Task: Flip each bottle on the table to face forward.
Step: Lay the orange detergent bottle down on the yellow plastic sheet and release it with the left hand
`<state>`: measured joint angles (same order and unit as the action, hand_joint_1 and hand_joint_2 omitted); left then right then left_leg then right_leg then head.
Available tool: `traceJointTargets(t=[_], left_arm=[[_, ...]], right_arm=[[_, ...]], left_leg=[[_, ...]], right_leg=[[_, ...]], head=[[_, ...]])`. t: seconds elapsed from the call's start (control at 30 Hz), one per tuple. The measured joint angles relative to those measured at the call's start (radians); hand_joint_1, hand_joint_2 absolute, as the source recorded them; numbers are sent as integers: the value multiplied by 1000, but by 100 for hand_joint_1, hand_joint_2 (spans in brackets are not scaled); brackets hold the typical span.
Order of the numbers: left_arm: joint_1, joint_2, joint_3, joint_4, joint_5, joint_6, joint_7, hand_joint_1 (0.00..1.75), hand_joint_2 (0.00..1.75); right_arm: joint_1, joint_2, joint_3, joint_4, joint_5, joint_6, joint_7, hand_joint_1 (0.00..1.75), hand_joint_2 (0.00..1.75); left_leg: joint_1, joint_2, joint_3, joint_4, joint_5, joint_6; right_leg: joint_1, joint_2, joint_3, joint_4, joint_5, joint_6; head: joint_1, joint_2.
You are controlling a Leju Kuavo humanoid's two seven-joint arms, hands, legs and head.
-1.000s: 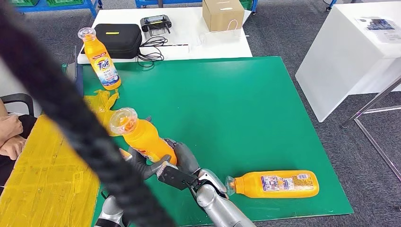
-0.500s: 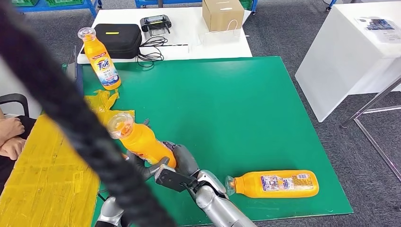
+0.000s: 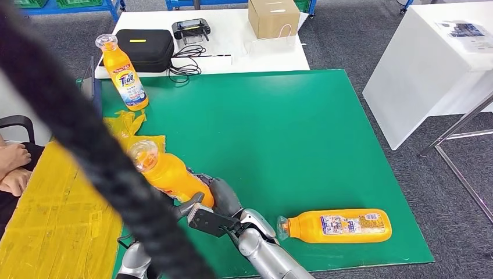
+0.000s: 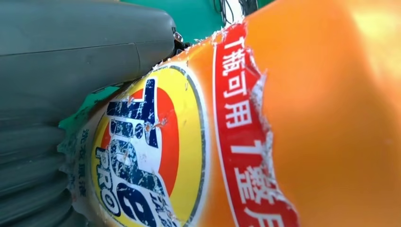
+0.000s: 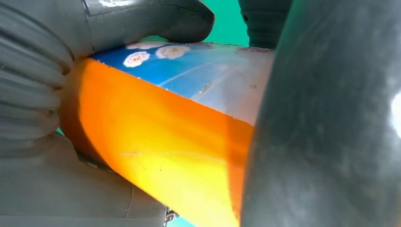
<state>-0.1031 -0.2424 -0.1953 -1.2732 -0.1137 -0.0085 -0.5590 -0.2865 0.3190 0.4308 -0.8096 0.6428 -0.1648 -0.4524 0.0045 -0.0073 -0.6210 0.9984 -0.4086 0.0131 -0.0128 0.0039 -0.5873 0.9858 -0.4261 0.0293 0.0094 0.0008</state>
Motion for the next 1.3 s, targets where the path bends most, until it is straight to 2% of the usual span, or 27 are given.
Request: traceJointTargets(t=[0.17, 0.2, 0.3, 0.33, 0.5, 0.67, 0.77, 0.83, 0.97, 1.13, 1.2, 1.3], left_arm=[[1, 0, 3, -6, 1, 10, -5, 175, 175], [2, 0, 3, -9, 1, 17, -8, 175, 175], [7, 0, 3, -21, -1, 40, -18, 175, 175], [8, 0, 4, -27, -2, 50, -19, 175, 175], [-12, 1, 24, -75, -42, 117, -19, 175, 175], [-57, 10, 58, -107, -164, 199, 8, 175, 175], [-102, 29, 93, -106, -298, 256, 55, 175, 175], [-141, 48, 115, -91, -462, 328, 99, 175, 175], [-237, 119, 144, 26, -888, 519, 227, 175, 175], [-334, 267, 149, 310, -1337, 682, 401, 175, 175], [-342, 320, 145, 407, -1422, 697, 455, 175, 175], [-352, 371, 131, 514, -1447, 700, 507, 175, 175]], right_arm=[[-1, 2, 1, 0, 0, -3, -1, 168, 175], [-1, 3, 1, 0, 0, -5, -1, 147, 175], [-1, 6, 2, -1, 0, -18, -5, 21, 175], [1, 6, 4, -3, 0, -25, -7, 0, 175], [48, -6, 5, -60, 3, -58, -3, 0, 175], [105, -37, -1, -179, 21, -70, 8, 0, 175], [140, -64, -15, -283, 47, -78, 17, 0, 175], [157, -85, -28, -357, 65, -81, 21, 0, 175], [170, -134, -43, -487, 86, -81, 23, 0, 175], [168, -212, -53, -609, 88, -90, 20, 0, 175], [164, -238, -58, -637, 84, -97, 16, 0, 175], [162, -264, -63, -664, 86, -112, 13, 0, 175]], left_leg=[[0, 0, 0, 0, 0, 0], [0, 0, 0, 0, 0, 0], [0, 0, 0, 0, 0, 0], [0, 0, 0, 0, 0, 0], [0, -1, -1, 0, 0, 0], [0, -2, -1, 0, 0, 0], [0, -2, -1, 0, 0, 0], [0, -2, -1, 0, 0, 0], [0, -1, 0, 0, 1, 0], [0, 1, 1, 0, 1, 0], [0, 3, 1, 0, 1, -1], [0, 3, 0, 0, 0, -1]], right_leg=[[0, 0, 0, 0, 0, 0], [0, 0, 0, 0, 0, 0], [0, 0, 0, 0, 0, 0], [0, 0, 0, 0, 0, 0], [0, 0, 0, 0, 0, 0], [0, 0, 0, 0, 0, 0], [0, 0, 0, 0, 0, 0], [0, 0, 1, 0, 0, 0], [0, 0, 1, 0, 1, 0], [0, 3, 1, 1, 1, 0], [0, 6, 0, 1, 1, 0], [0, 7, -1, 1, 0, 0]], head=[[0, 0], [0, 0], [0, 0], [0, 0], [0, 0], [0, 0], [0, 0], [0, 0], [0, 0], [0, 0], [0, 0], [0, 0]])
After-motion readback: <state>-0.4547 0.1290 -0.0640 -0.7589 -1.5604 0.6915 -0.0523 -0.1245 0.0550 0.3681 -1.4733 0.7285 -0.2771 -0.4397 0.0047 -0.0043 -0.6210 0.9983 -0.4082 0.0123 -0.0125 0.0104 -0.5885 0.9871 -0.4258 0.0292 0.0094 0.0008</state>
